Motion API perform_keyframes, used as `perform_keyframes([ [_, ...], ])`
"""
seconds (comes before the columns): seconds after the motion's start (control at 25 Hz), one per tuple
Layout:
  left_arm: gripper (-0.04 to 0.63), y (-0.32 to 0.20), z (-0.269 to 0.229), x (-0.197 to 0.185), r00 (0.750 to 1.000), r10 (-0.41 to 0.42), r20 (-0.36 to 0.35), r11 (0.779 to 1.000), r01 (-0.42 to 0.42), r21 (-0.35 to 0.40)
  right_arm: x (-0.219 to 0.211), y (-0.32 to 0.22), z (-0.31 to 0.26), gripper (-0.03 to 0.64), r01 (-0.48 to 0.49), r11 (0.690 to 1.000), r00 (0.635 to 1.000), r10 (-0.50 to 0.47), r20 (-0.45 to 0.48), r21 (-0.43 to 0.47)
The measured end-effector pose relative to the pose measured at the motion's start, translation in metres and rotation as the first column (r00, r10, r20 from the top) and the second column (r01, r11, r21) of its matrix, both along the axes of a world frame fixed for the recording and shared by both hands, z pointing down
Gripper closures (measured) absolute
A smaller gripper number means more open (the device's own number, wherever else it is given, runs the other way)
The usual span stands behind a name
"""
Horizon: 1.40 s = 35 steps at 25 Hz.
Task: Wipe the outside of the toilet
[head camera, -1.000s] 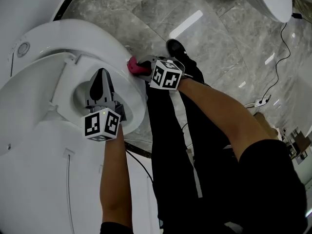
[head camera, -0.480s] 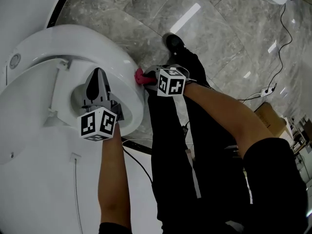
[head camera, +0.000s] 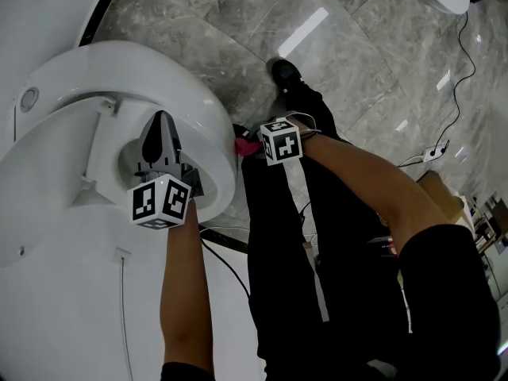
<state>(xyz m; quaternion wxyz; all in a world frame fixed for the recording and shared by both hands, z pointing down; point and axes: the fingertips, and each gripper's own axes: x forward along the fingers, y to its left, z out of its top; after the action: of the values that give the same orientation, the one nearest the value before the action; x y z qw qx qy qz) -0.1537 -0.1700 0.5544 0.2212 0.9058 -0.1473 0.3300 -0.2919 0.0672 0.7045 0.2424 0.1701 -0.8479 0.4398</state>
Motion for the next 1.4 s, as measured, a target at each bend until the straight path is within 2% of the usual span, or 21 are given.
perform_keyframes([
  [0.12, 0.577, -0.011, -0.003, 0.001, 1.0, -0.027, -0.007, 1.0, 0.027, 0.006, 0.03, -0.022, -0.004, 0.489, -0.051, 0.999, 0.999, 0.051, -0.008, 0.004],
  [0.28, 0.575, -0.021, -0.004, 0.005, 0.998, -0.056, -0.006, 0.998, 0.056, 0.011, 0.1, -0.081, -0.013, 0.489, -0.145, 0.984, 0.986, 0.153, -0.072, 0.101],
  [0.36, 0.577, -0.027, -0.004, 0.007, 0.997, -0.072, -0.006, 0.997, 0.072, 0.017, 0.138, -0.121, -0.023, 0.489, -0.21, 0.963, 0.969, 0.228, -0.097, 0.167],
  [0.52, 0.577, -0.046, -0.007, 0.011, 0.991, -0.131, 0.007, 0.991, 0.131, 0.035, 0.196, -0.206, -0.048, 0.489, -0.318, 0.9, 0.924, 0.364, -0.113, 0.3],
  [0.72, 0.577, -0.067, -0.005, 0.025, 0.983, -0.184, 0.014, 0.982, 0.183, 0.036, 0.23, -0.297, -0.055, 0.489, -0.384, 0.847, 0.878, 0.458, -0.137, 0.367],
  [0.84, 0.575, -0.066, -0.002, 0.035, 0.982, -0.186, 0.015, 0.982, 0.186, 0.027, 0.231, -0.342, -0.054, 0.489, -0.363, 0.842, 0.886, 0.444, -0.133, 0.398],
  [1.04, 0.575, -0.067, 0.003, 0.039, 0.979, -0.205, 0.015, 0.979, 0.205, 0.01, 0.208, -0.386, -0.048, 0.489, -0.273, 0.869, 0.927, 0.353, -0.13, 0.412],
  [1.2, 0.577, -0.064, 0.009, 0.039, 0.975, -0.221, 0.019, 0.975, 0.221, -0.005, 0.192, -0.387, -0.034, 0.489, -0.152, 0.884, 0.948, 0.257, -0.187, 0.441],
  [1.4, 0.575, -0.058, 0.011, 0.042, 0.973, -0.229, 0.004, 0.973, 0.229, -0.024, 0.183, -0.371, -0.023, 0.488, -0.165, 0.891, 0.959, 0.245, -0.142, 0.424],
])
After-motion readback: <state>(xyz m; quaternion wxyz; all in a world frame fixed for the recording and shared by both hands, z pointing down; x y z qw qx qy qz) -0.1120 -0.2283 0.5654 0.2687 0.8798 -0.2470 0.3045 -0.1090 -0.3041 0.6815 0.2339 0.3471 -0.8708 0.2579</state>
